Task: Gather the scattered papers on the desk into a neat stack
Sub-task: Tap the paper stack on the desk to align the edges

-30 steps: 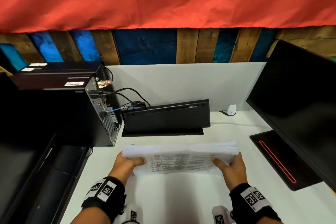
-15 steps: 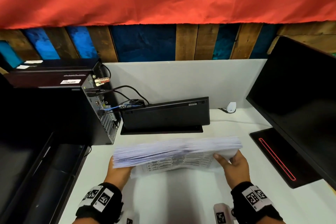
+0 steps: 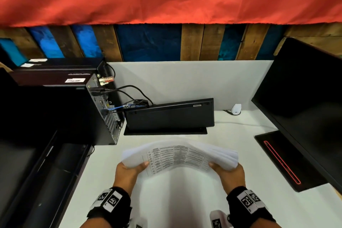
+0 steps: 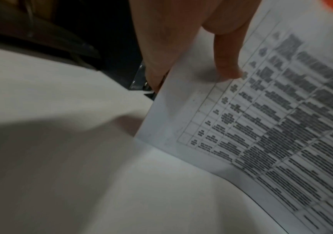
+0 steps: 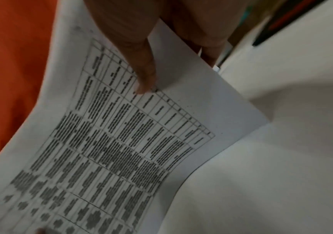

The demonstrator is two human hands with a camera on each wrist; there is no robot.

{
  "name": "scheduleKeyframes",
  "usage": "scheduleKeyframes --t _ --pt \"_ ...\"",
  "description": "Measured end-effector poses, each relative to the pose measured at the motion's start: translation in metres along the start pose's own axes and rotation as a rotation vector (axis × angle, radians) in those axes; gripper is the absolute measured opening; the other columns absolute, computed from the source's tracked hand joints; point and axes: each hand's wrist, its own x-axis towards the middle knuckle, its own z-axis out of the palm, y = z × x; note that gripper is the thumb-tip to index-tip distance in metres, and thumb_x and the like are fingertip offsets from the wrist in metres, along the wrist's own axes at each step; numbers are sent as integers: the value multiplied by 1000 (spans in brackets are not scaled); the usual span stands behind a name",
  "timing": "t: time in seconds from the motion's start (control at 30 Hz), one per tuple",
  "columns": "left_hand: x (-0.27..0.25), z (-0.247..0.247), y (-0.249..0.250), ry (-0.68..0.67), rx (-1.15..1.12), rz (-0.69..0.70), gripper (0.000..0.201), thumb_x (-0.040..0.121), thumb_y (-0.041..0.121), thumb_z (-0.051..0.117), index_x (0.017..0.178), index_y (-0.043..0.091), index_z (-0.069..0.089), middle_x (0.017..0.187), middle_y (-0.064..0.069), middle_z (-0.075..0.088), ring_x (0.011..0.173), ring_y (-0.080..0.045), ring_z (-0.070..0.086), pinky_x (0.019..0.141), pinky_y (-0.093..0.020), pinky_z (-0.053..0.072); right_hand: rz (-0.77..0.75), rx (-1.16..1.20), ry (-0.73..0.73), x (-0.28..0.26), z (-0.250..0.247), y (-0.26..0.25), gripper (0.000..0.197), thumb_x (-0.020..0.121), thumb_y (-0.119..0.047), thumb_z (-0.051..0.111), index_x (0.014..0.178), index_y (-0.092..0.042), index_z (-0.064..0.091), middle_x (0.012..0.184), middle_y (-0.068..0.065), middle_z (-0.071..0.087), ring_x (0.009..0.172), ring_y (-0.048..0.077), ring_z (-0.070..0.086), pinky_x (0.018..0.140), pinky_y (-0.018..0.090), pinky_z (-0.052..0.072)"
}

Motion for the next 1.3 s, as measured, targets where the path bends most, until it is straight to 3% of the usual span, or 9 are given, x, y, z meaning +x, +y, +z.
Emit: scheduleKeyframes --t 0.27,0.4,0.67,0.77,0.87,0.97,1.03,1.1,1.3 --pt "1 8 26 -22 -57 90 32 74 -11 74 104 1 71 98 -10 77 93 -28 72 90 -42 54 -49 125 -13 7 -1 -13 28 67 2 81 88 -15 72 72 -10 75 68 1 70 57 9 53" --pt "1 7 27 -2 -62 76 34 71 -12 76 103 -2 69 96 -15 76 91 -32 71 89 -44 56 -41 65 -34 10 -5 -10 32 60 4 84 81 -15 70 79 -4 73 72 15 68 56 10 53" --pt "-4 7 50 -12 -96 199 23 80 -7 70 98 7 69 88 -1 76 80 -15 72 63 -16 58 -91 214 -38 3 2 -34 31 64 6 81 88 -13 73 83 1 77 82 18 73 62 16 55" --pt "-2 5 47 4 -55 241 34 73 -4 77 99 14 64 93 -4 70 82 -21 67 64 -20 58 -147 18 -4 1 -2 -37 62 61 1 84 110 -27 60 102 -3 65 94 12 63 79 22 52" --pt "-1 5 44 26 -73 208 43 69 23 85 105 25 62 107 -13 68 95 -31 67 83 -41 57 -365 -214 -10 -1 -4 -38 85 66 -4 83 122 -54 43 119 -10 45 108 -2 47 94 19 41" --pt "-3 11 45 63 -64 180 34 71 42 79 99 31 63 114 -13 66 103 -31 65 93 -44 52 -595 -454 -53 -6 -1 -33 57 81 -15 73 112 -59 53 132 -19 29 116 -17 32 95 19 44" --pt "-1 14 47 121 -82 168 10 85 32 69 93 29 64 110 -13 65 103 -32 62 92 -42 50 -579 -511 -61 -8 0 -28 38 86 -22 66 110 -51 60 137 -18 26 120 -5 33 93 29 52" --pt "1 16 49 148 -77 144 6 91 28 60 86 30 64 99 -7 63 97 -28 59 86 -38 49 -562 -541 -53 -7 -2 -24 36 87 -24 64 116 -46 59 135 -21 24 123 10 37 95 32 51" --pt "-1 18 48 107 -85 170 12 88 27 68 90 18 59 87 -6 67 82 -24 65 72 -32 51 -626 -658 16 -6 0 -22 40 87 -26 63 123 -41 58 139 -10 30 120 10 35 96 27 44"
